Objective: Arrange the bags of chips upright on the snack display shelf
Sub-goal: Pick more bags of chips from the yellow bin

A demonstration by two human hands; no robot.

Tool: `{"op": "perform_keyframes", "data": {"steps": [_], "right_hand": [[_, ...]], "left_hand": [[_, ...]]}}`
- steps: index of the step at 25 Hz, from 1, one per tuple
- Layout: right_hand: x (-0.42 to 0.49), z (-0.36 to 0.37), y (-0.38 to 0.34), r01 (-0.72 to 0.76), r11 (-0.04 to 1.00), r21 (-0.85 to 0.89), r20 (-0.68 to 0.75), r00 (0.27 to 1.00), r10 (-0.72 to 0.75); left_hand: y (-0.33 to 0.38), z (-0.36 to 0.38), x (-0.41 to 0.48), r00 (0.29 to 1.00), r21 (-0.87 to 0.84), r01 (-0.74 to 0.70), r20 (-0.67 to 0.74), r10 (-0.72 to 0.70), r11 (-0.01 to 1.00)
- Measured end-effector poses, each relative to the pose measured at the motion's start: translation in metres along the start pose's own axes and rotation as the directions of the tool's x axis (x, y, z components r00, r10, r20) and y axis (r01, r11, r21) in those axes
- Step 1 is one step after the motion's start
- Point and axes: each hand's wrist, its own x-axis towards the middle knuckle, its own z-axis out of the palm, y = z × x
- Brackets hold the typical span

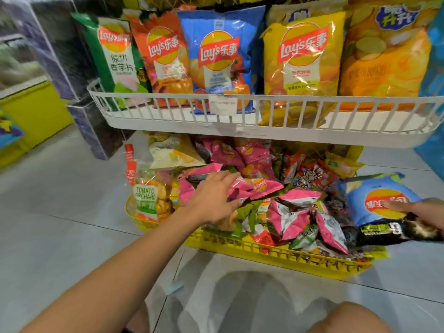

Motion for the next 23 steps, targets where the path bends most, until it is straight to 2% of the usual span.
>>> {"op": "perform_keyframes", "data": {"steps": [2,4,6,7,9,12,14,16,17,18,21,23], "right_hand": [[-0.007,-0.005,-0.003,0.045,0.996,0.082,0.014,0.999,-0.046],[-0.005,0.003,-0.009,0.069,0.979,0.193,0.11,0.99,-0.091],[-0.065,0.028,-0.044,0.032,0.959,0.282,0.158,0.984,-0.079],[-0.091,0.041,-0.059,0.061,0.942,0.33,0.165,0.979,-0.122],[-0.137,0.071,-0.09,0.127,0.908,0.399,0.189,0.958,-0.217],[-0.164,0.107,-0.115,0.063,0.872,0.485,0.244,0.948,-0.204],[-0.174,0.121,-0.12,0.032,0.85,0.525,0.245,0.951,-0.187],[-0.176,0.132,-0.118,0.016,0.839,0.544,0.198,0.969,-0.147],[-0.177,0.136,-0.118,0.021,0.823,0.567,0.176,0.974,-0.146],[-0.184,0.141,-0.121,0.033,0.818,0.574,0.163,0.975,-0.153],[-0.188,0.152,-0.124,0.099,0.816,0.57,0.087,0.98,-0.18],[-0.195,0.158,-0.126,0.14,0.809,0.571,0.054,0.977,-0.207]], "left_hand": [[-0.026,-0.014,0.001,0.998,-0.014,0.041,-0.055,-0.042,0.999],[-0.052,-0.024,-0.001,0.991,-0.03,0.086,-0.097,-0.089,0.996],[-0.07,-0.031,-0.001,0.982,-0.025,0.143,-0.118,-0.145,0.989],[-0.082,-0.035,-0.001,0.973,-0.034,0.183,-0.133,-0.186,0.982],[-0.11,-0.046,0.001,0.948,-0.064,0.278,-0.145,-0.285,0.958],[-0.144,-0.062,0.006,0.879,-0.169,0.402,-0.204,-0.431,0.9],[-0.157,-0.073,0.016,0.771,-0.386,0.484,-0.237,-0.591,0.786],[-0.175,-0.081,0.033,0.632,-0.568,0.563,-0.173,-0.756,0.601],[-0.182,-0.082,0.04,0.591,-0.613,0.589,-0.116,-0.798,0.526],[-0.187,-0.083,0.046,0.579,-0.657,0.597,-0.044,-0.814,0.46],[-0.195,-0.075,0.062,0.627,-0.796,0.511,0.086,-0.774,0.326],[-0.206,-0.06,0.079,0.651,-0.785,0.543,0.17,-0.74,0.298]]}}
